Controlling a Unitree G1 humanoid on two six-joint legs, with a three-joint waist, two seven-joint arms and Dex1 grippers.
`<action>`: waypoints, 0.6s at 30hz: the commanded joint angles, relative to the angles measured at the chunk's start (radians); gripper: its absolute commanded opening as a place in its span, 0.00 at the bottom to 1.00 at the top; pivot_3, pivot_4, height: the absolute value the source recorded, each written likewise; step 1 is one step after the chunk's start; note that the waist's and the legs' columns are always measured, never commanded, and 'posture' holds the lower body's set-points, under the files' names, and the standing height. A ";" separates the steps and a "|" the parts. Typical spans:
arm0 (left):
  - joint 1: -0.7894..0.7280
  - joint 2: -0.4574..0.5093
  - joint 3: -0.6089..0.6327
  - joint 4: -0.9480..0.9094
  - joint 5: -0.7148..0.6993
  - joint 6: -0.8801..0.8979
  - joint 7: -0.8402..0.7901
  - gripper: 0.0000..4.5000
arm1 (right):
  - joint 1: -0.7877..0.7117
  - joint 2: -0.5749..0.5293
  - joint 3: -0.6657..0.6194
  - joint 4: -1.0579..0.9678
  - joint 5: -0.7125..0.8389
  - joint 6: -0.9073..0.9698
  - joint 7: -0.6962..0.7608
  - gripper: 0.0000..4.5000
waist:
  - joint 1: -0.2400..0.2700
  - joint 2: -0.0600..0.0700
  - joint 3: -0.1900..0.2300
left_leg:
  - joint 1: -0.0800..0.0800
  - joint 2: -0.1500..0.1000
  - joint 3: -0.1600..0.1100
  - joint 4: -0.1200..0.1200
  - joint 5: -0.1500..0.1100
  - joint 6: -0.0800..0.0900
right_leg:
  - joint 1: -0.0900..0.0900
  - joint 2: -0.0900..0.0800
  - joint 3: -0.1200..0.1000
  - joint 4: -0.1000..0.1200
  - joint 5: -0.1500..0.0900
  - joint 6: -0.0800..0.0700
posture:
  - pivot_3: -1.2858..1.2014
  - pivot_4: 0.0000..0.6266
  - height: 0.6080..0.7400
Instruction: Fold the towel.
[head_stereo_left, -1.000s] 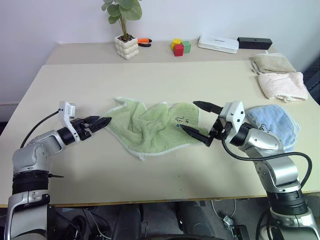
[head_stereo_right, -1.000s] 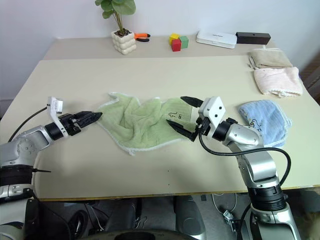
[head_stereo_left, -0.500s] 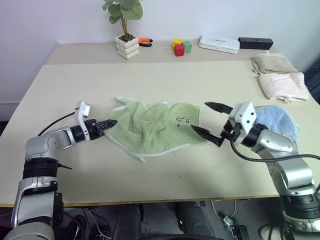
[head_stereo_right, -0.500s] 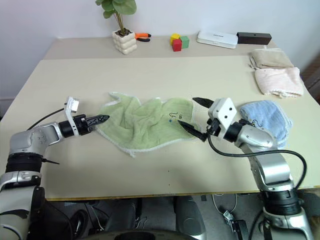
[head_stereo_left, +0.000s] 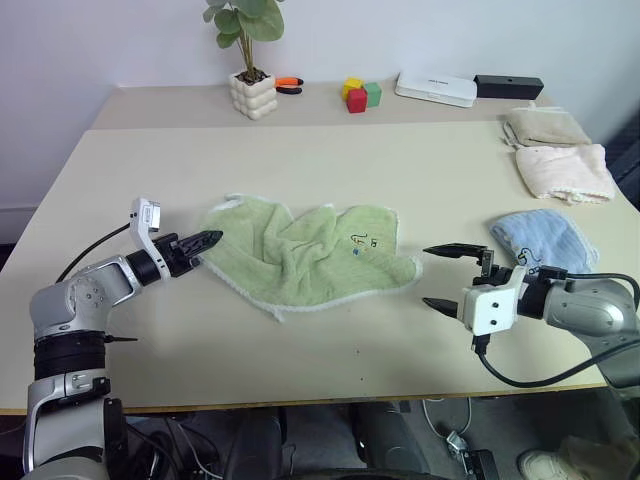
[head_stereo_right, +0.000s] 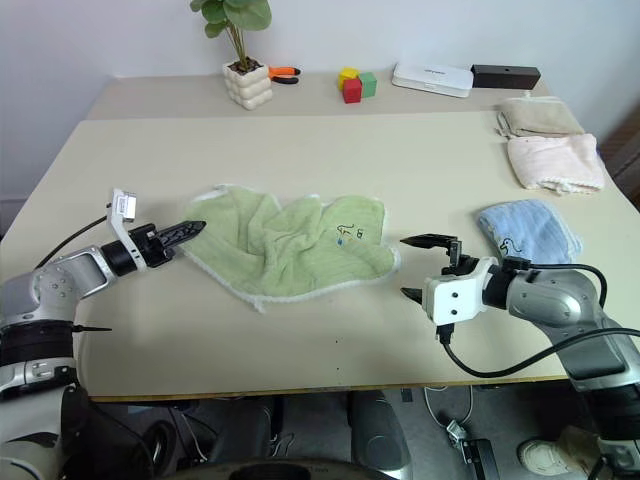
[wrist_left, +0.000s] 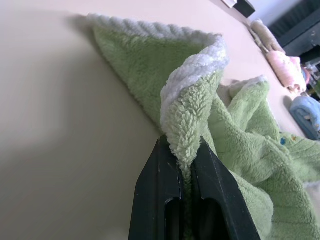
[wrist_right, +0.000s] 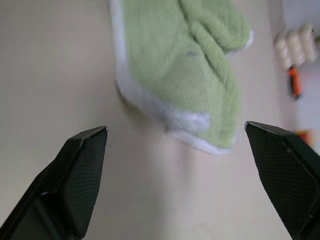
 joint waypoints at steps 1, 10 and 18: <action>-0.003 0.010 0.029 -0.075 -0.037 0.015 0.012 0.02 | -0.045 0.007 0.044 0.097 -0.173 -0.178 -0.145 1.00 | 0.001 0.000 0.000 | 0.000 0.000 0.000 0.000 0.000 0.000 | 0.000 0.000 0.000 0.000 0.000 0.000 | 0.52 0.24 1.00; 0.002 0.020 0.039 -0.154 -0.068 0.048 0.042 0.00 | -0.227 0.082 0.136 0.202 -0.256 -0.230 -0.270 0.61 | -0.004 0.000 0.000 | 0.001 0.000 0.000 0.000 0.001 -0.002 | 0.000 0.000 0.000 0.001 0.000 0.000 | 0.52 0.24 1.00; 0.047 0.052 0.064 -0.180 -0.069 0.054 0.060 0.00 | -0.218 0.042 0.156 0.209 -0.127 -0.228 -0.233 0.02 | 0.000 0.000 0.000 | 0.000 0.000 0.000 0.000 0.001 -0.002 | 0.000 -0.001 0.000 0.001 0.000 0.000 | 0.52 0.24 1.00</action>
